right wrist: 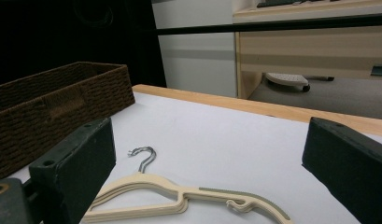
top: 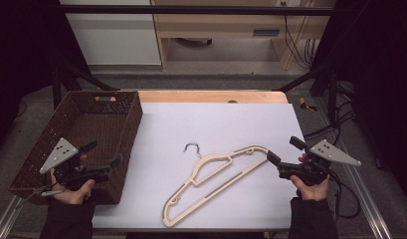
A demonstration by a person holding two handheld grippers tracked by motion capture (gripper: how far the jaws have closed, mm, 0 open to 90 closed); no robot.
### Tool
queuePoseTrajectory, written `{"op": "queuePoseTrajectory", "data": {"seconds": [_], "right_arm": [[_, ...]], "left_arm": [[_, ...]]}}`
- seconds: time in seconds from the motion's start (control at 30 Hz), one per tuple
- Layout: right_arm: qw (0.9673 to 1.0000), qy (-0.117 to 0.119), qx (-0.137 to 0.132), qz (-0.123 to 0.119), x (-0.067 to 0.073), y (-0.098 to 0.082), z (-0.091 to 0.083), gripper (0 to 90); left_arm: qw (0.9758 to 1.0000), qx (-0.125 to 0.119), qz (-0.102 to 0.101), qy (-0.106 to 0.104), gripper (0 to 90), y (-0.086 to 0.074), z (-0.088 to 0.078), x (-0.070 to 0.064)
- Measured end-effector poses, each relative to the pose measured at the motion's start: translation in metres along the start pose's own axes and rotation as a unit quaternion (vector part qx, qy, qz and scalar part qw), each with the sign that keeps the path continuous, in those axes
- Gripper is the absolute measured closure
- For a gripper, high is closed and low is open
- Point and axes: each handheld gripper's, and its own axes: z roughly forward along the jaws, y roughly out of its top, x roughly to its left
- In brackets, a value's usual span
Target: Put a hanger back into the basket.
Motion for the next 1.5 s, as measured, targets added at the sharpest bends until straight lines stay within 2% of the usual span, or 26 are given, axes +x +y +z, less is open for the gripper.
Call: {"op": "queuePoseTrajectory", "data": {"seconds": [0.1,0.33,0.5,0.67,0.9,1.07,1.1,1.17,1.37,1.47,1.5], "right_arm": [[1.0,0.005,0.004,0.002,0.0,0.0,0.001,4.1],[0.9993,0.004,0.032,-0.017,0.007,0.0,0.014,4.8],[0.9989,0.013,0.043,-0.015,0.013,0.002,0.022,6.3],[0.9975,0.016,0.062,-0.028,0.023,0.004,0.036,6.6],[0.9965,0.022,0.073,-0.033,0.037,0.009,0.055,9.8],[0.9947,0.028,0.085,-0.05,0.049,0.014,0.072,11.2],[0.9947,0.028,0.085,-0.05,0.049,0.014,0.072,11.2],[0.9943,0.028,0.089,-0.053,0.055,0.016,0.083,12.2],[0.992,0.044,0.104,-0.056,0.061,0.017,0.107,17.8],[0.9903,0.053,0.119,-0.049,0.064,0.014,0.122,20.5],[0.9903,0.053,0.119,-0.049,0.064,0.014,0.122,20.5]], "left_arm": [[1.0,0.001,0.001,-0.001,3.8,-0.001,0.0,-0.001],[1.0,0.005,0.003,-0.005,4.4,-0.001,0.004,-0.004],[0.9999,0.008,0.006,-0.004,4.3,-0.003,0.006,-0.004],[0.9999,0.009,0.007,0.001,4.3,-0.004,0.006,-0.001],[0.9998,0.015,0.011,0.0,4.3,-0.005,0.006,0.0],[0.9999,0.011,0.007,0.005,4.3,-0.004,0.003,0.002],[0.9999,0.011,0.007,0.005,4.3,-0.004,0.003,0.002],[0.9999,0.008,0.006,0.005,4.4,-0.004,0.002,0.003],[0.9999,0.01,0.004,0.004,4.3,-0.004,0.003,0.004],[0.9999,0.01,0.005,0.002,4.4,-0.004,0.003,0.004],[0.9999,0.01,0.005,0.002,4.4,-0.004,0.003,0.004]]}}
